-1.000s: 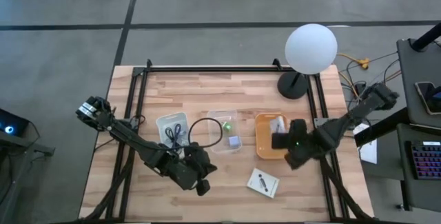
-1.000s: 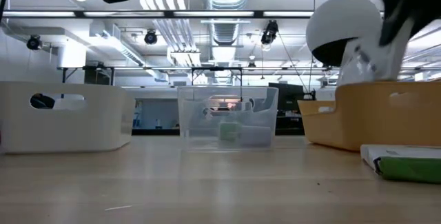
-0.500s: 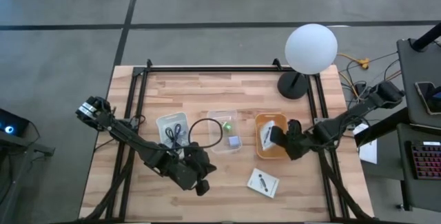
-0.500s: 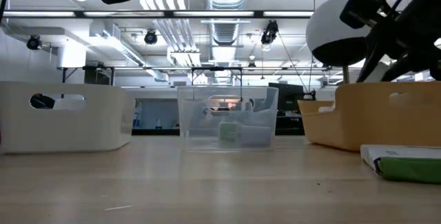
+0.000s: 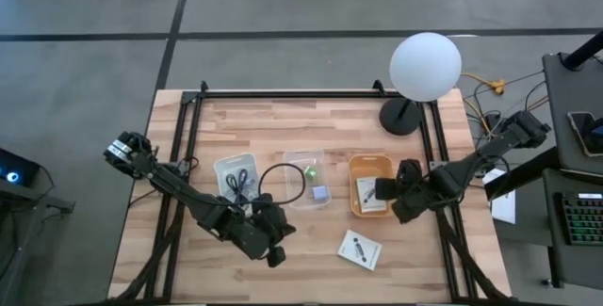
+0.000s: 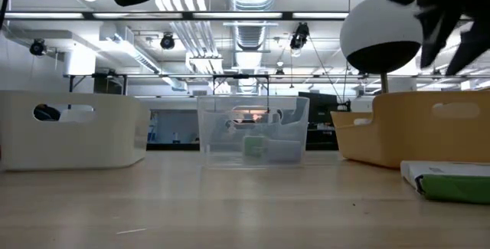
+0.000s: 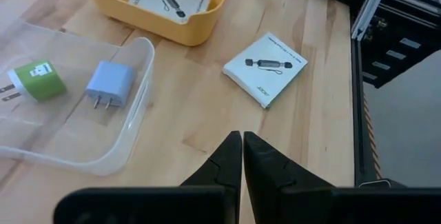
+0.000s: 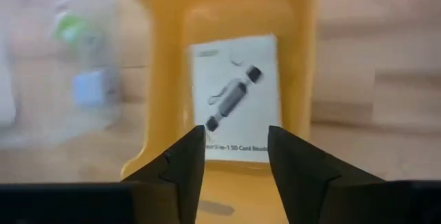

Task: Pick and place items into bin
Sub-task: Put the white card reader box into the yellow bin

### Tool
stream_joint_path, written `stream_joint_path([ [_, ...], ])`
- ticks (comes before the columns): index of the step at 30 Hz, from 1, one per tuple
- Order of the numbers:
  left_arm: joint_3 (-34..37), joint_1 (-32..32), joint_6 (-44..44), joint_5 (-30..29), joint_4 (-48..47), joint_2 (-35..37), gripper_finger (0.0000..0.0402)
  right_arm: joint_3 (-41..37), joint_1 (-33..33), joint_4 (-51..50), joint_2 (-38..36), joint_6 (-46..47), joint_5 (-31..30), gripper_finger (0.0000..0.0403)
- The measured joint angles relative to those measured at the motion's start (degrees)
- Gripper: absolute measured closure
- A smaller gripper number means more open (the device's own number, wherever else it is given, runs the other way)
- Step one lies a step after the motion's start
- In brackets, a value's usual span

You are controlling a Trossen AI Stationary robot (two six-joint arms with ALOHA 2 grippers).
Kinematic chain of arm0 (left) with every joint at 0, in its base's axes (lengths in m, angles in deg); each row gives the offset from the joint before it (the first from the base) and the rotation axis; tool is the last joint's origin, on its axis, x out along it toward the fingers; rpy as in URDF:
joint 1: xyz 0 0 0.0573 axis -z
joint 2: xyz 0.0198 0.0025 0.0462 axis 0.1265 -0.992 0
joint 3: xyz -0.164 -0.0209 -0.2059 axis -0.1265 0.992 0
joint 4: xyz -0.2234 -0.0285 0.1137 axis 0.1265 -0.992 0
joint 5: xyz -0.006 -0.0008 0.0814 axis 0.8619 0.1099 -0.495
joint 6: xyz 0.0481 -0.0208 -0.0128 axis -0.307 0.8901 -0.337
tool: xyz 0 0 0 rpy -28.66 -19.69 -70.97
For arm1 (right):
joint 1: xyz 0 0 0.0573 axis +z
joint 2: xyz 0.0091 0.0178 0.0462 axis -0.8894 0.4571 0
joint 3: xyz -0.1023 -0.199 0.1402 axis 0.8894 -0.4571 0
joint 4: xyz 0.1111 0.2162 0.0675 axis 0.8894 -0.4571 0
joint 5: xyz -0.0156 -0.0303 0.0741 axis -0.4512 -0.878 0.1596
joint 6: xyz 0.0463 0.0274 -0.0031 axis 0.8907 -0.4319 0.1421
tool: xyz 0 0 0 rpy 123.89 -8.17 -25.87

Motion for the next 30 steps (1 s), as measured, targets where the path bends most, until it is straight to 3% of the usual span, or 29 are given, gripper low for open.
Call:
stream_joint_path([
  [5, 0.08, 0.00, -0.18, -0.03, 0.00, 0.03, 0.0402, 8.38, 4.49, -0.23, 2.41, -22.88, -5.47, 0.0246],
  [7, 0.30, -0.12, -0.22, -0.04, 0.02, 0.07, 0.0402, 12.32, 5.98, 0.06, 5.07, -32.68, -2.89, 0.0246],
  [10, 0.79, -0.81, 0.21, 0.02, 0.11, 0.07, 0.0402, 16.97, 7.56, -1.75, 10.24, -38.61, 3.88, 0.0247],
  [15, 1.01, -3.27, -2.79, 7.45, 1.08, 0.07, 0.0402, 19.93, 8.24, -0.48, 19.36, -40.15, 18.71, 0.0250],
  [18, 1.97, -4.08, -5.69, 9.42, 4.07, 0.09, 0.0402, 20.12, 9.75, 3.50, 24.19, -39.34, 22.45, 0.0268],
  [25, 2.72, -4.02, -6.96, 11.26, 8.22, 0.09, 0.0402, 20.19, 13.42, 11.10, 32.18, -30.40, 23.26, 0.0379],
  [30, 2.58, -3.79, -5.60, 13.50, 15.65, -1.09, 0.0402, 20.19, 16.58, 9.26, 35.25, -20.49, 20.50, 0.0390],
])
